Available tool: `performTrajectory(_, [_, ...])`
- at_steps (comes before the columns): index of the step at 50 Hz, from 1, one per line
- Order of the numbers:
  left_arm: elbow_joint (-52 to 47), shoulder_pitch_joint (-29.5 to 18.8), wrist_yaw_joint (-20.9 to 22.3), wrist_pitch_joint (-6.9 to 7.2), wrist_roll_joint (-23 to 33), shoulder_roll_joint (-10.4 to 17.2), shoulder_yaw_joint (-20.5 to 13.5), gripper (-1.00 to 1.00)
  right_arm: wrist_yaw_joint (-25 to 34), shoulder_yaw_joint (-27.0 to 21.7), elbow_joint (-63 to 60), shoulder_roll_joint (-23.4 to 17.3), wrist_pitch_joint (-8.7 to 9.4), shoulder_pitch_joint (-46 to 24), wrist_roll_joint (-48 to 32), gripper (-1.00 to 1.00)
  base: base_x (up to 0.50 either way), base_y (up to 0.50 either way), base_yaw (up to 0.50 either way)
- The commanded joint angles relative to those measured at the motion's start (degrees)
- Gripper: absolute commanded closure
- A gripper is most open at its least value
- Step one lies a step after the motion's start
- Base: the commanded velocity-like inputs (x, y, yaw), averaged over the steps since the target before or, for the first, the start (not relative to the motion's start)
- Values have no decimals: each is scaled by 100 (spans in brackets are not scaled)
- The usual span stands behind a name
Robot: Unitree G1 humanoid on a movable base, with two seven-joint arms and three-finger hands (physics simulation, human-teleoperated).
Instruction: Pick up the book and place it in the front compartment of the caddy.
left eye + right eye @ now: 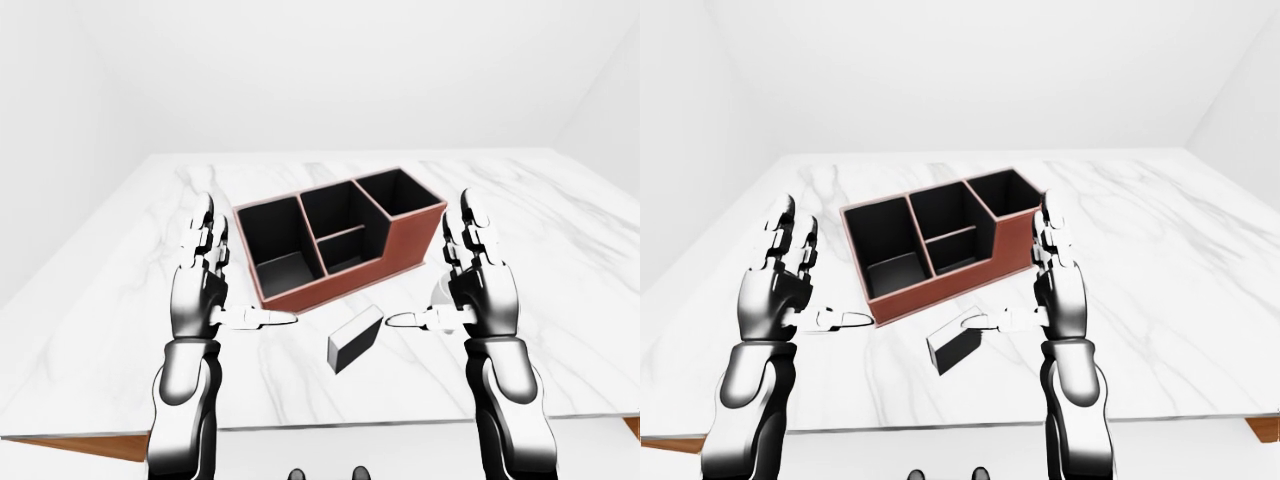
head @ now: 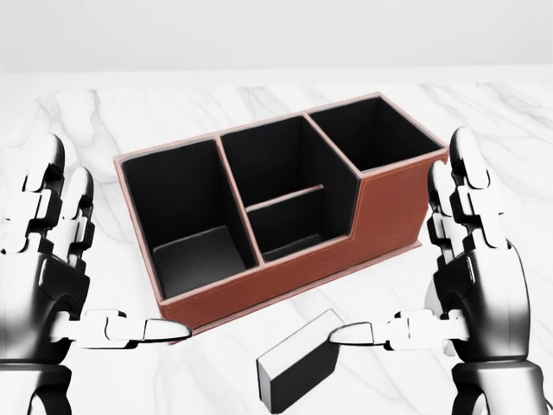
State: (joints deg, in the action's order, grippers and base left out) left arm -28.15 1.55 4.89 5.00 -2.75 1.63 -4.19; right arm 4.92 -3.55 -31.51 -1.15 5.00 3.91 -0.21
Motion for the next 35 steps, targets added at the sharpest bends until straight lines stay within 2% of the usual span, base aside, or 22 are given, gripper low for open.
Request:
performTrajectory(1, [-13, -8, 8, 0, -6, 3, -12, -100, 3, 1, -6, 4, 0, 20, -1, -100, 50, 0, 0])
performTrajectory(18, [11, 26, 12, 0, 16, -7, 10, -100, -31, 41, 12, 8, 0, 14, -63, -100, 49, 0, 0])
performTrajectory(30, [54, -12, 14, 0, 15, -1, 2, -100, -70, 80, 55, 11, 0, -14, -229, -100, 2, 0, 0])
performTrajectory(35, [74, -65, 34, 0, -9, 28, -64, -100, 23, 198, 264, -101, 0, -191, -698, -100, 0, 0, 0])
